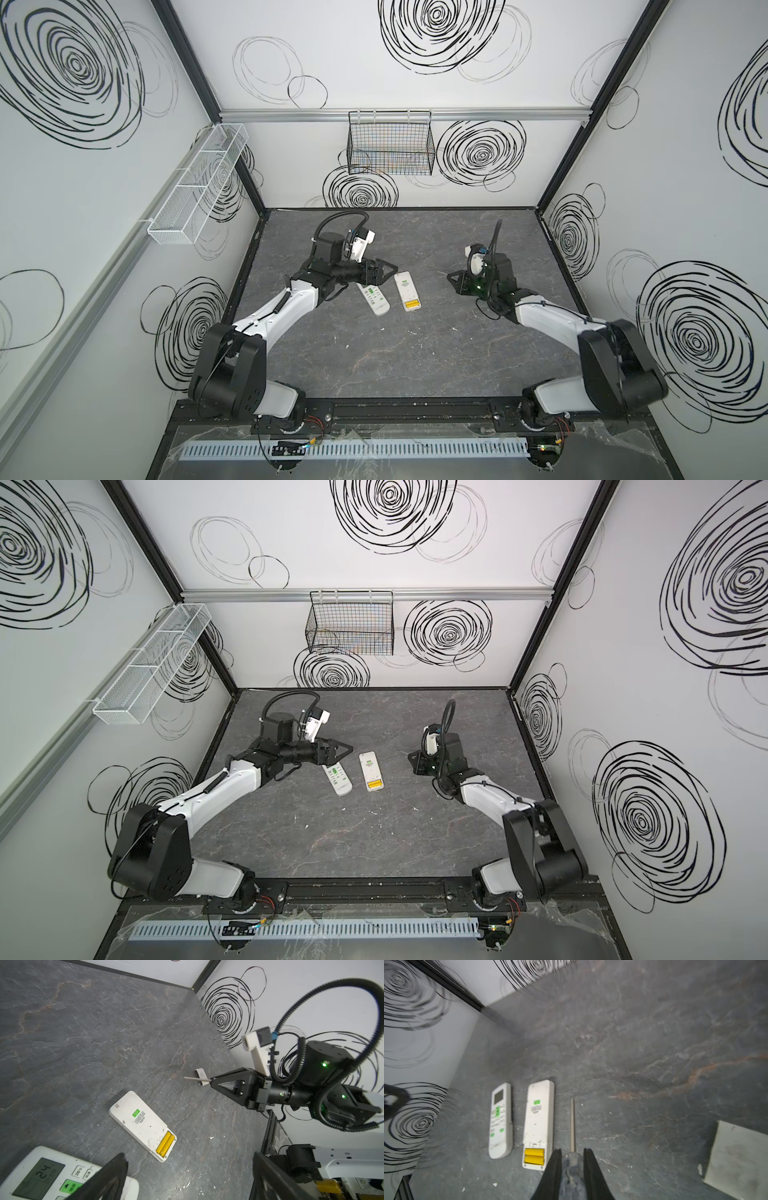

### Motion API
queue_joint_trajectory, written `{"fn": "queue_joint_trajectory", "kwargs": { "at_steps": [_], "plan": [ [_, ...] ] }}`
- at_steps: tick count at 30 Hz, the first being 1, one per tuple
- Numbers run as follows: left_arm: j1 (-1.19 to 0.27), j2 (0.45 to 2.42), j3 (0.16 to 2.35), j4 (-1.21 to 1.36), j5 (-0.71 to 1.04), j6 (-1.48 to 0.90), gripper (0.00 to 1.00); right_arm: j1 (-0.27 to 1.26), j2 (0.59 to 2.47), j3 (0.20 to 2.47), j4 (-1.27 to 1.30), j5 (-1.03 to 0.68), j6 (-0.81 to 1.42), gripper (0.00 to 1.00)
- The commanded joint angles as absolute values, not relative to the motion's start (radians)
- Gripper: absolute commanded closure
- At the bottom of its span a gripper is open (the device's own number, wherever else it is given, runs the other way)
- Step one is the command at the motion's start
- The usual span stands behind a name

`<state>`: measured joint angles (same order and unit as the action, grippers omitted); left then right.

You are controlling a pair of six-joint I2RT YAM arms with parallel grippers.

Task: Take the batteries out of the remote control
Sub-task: 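Point the screwdriver tip at the batteries while the left gripper moves over the remote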

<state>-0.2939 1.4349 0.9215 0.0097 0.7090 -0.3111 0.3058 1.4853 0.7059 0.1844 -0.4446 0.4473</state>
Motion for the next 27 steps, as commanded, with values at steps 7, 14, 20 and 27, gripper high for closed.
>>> {"fn": "queue_joint_trajectory", "kwargs": {
  "at_steps": [7, 14, 20, 27],
  "plan": [
    [-0.265, 1.405, 0.92, -0.085, 0.607, -0.13, 0.04, 0.318, 1.789, 0.897, 0.171, -0.632, 0.399, 1.0],
    [-0.275, 1.474, 0.971, -0.129, 0.601, -0.157, 0.04, 0.386, 1.877, 0.947, 0.173, -0.668, 0.378, 1.0],
    [-0.295, 1.537, 1.006, -0.163, 0.555, -0.159, 0.02, 0.439, 1.885, 0.958, 0.165, -0.672, 0.365, 1.0],
    [-0.314, 1.587, 1.014, -0.174, 0.494, -0.144, 0.0, 0.462, 1.829, 0.962, 0.107, -0.643, 0.332, 1.0]
  ]
}}
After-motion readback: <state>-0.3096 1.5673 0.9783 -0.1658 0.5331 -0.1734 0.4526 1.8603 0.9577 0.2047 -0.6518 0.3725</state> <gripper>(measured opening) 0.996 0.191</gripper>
